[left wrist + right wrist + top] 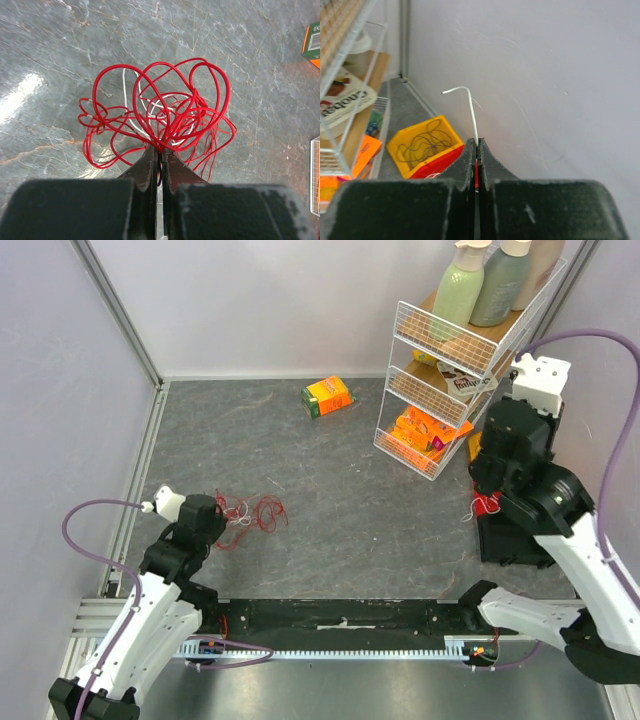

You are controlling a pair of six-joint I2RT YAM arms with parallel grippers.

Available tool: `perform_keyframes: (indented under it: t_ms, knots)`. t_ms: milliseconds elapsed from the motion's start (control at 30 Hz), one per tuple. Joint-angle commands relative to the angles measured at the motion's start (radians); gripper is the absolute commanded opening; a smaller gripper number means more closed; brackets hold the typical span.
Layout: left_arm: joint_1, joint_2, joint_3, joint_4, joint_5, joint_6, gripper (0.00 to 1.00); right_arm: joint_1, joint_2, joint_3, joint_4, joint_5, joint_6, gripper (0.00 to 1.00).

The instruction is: Untangle the cables

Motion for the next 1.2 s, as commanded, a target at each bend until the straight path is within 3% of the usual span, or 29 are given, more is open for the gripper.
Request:
perform_keyframes:
  t_ms: [0, 133, 367, 500, 633, 767, 867, 1067, 1167]
  knots:
    - [0.006, -0.006, -0.019, 0.088, 0.052, 0.03, 0.02, -0.168, 0.061, -0.035, 0.029, -0.021, 0.078, 0.0]
    - [0.006, -0.008, -0.028, 0.105, 0.091, 0.052, 0.02, -0.383, 0.1, 0.034, 0.02, -0.135, 0.14, 0.0]
    - [0.005, 0.014, -0.049, 0.156, 0.171, 0.058, 0.02, -0.674, 0.285, 0.318, -0.154, -0.352, 0.299, 0.0]
    - [0.005, 0.031, -0.052, 0.173, 0.196, 0.055, 0.02, -0.733, 0.377, 0.445, -0.207, -0.396, 0.327, 0.0]
    - [0.005, 0.034, -0.046, 0.171, 0.184, 0.067, 0.02, -0.771, 0.399, 0.453, -0.215, -0.439, 0.351, 0.0]
    - [0.005, 0.034, -0.049, 0.171, 0.174, 0.067, 0.02, -0.78, 0.37, 0.363, -0.215, -0.439, 0.42, 0.0]
    - [0.005, 0.043, -0.057, 0.185, 0.182, 0.064, 0.02, -0.786, 0.29, 0.138, -0.149, -0.49, 0.48, 0.0]
    - [0.005, 0.083, -0.065, 0.213, 0.208, 0.067, 0.02, -0.907, 0.223, -0.263, -0.046, -0.799, 0.662, 0.0]
    - [0.005, 0.106, -0.063, 0.22, 0.228, 0.068, 0.02, -0.966, 0.236, -0.367, -0.017, -0.835, 0.785, 0.0]
